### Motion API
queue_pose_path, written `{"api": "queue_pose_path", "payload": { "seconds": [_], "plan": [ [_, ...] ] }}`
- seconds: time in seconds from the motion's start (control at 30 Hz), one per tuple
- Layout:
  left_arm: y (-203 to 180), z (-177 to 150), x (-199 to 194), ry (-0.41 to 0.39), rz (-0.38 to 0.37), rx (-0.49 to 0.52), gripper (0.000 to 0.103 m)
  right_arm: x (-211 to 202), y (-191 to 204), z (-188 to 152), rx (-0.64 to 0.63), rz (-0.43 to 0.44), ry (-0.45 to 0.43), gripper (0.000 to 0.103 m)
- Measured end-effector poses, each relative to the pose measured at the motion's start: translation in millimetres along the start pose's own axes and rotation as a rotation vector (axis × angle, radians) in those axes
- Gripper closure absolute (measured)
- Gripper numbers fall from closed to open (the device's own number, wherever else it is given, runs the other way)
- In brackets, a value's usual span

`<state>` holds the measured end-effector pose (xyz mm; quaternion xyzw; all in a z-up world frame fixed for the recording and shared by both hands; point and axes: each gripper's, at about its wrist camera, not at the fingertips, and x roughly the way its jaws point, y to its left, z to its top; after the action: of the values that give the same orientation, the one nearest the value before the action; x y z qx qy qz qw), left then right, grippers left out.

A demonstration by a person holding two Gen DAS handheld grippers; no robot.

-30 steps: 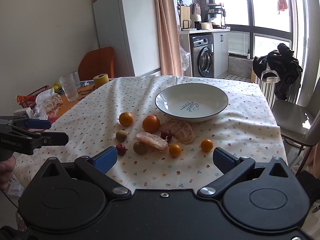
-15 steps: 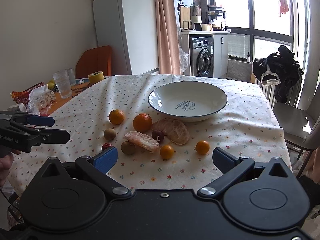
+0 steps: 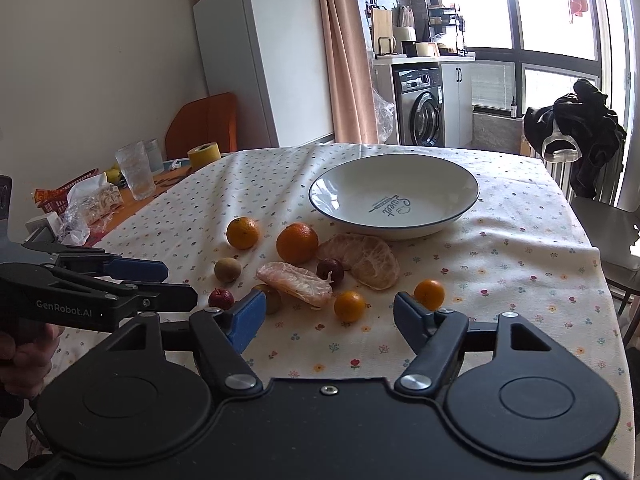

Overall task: Organize fruits
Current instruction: 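Grasp a small orange with the right tool while the left tool grasps a red plum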

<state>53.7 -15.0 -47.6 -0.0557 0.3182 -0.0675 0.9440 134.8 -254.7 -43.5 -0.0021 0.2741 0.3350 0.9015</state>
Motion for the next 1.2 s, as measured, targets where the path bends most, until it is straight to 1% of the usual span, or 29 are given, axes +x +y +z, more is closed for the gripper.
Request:
{"api": "queue_pose_path", "payload": {
  "seconds": [0.13,0.27,0.33,0.47,0.53,0.57,0.7,0.9,1.0,1.13,1.2],
  "plan": [
    [-2.4,-2.3,8.6,0.008,0.003,0.007,0.043,6.4,-0.1,-2.3,0.006,0.009,0.01,0.044],
    [-0.3,-4.5,18.0,0.023,0.005,-0.003,0.052,13.1,-1.1,-5.2,0.016,0.02,0.022,0.051],
    [0.7,-4.8,21.9,0.025,0.003,-0.006,0.057,17.1,-2.0,-5.9,0.021,0.023,0.028,0.052],
    [4.7,-4.8,31.2,0.029,0.023,-0.017,0.06,24.5,-0.9,-6.6,0.016,0.02,0.032,0.055],
    [6.9,-5.3,34.7,0.04,0.022,-0.03,0.064,29.0,-0.9,-6.9,0.015,0.02,0.036,0.06],
    [7.5,-6.1,37.3,0.046,0.023,-0.032,0.069,31.7,-1.0,-6.7,0.014,0.018,0.04,0.061],
    [9.3,-9.3,42.2,0.05,0.039,-0.038,0.08,41.0,-0.1,-6.1,-0.002,-0.012,0.043,0.061],
    [14.1,-6.8,37.8,0.033,0.039,-0.062,0.081,56.3,-1.5,-6.5,-0.011,-0.05,0.066,0.063],
    [16.5,-4.3,33.2,0.02,0.039,-0.068,0.081,58.7,-2.4,-5.4,-0.01,-0.055,0.063,0.064],
    [18.4,-1.7,29.5,0.007,0.04,-0.075,0.081,66.5,-3.4,-6.6,-0.022,-0.068,0.088,0.065],
    [18.5,-1.4,29.2,0.007,0.041,-0.074,0.081,68.7,-3.6,-7.9,-0.028,-0.066,0.084,0.068]
  ]
}}
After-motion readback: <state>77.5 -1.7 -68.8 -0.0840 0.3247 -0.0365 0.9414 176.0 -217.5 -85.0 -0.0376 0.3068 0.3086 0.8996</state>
